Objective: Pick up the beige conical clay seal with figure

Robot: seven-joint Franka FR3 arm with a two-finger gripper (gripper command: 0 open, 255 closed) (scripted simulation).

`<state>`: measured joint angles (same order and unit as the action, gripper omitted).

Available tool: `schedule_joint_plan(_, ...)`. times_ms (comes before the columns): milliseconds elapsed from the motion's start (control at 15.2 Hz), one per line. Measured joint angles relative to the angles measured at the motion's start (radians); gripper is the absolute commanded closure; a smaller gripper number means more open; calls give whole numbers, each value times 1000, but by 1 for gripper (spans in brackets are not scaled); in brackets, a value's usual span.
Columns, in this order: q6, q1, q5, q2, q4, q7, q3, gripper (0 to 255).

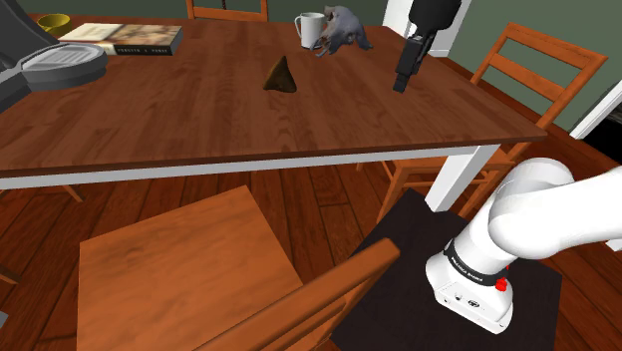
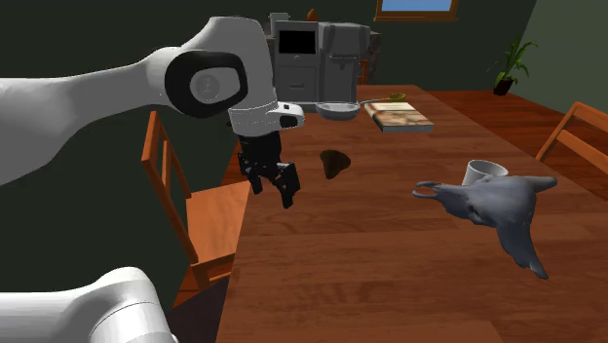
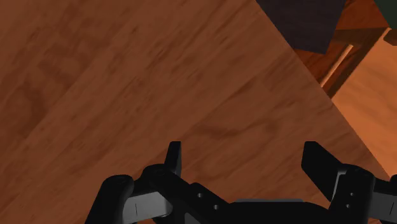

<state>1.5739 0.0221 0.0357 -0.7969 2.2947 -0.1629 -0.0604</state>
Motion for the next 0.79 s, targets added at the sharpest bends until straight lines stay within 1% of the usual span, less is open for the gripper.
schedule_joint_plan(132, 5, 3, -11, 18, -9, 20, -7, 0)
schedule_joint_plan(264, 9, 14, -44, 80, -55, 82, -24, 0)
schedule_joint_plan(528, 32, 39, -118, 234, -163, 235, -62, 0)
schedule_joint_plan(792, 47, 62, -180, 400, -299, 385, -88, 0)
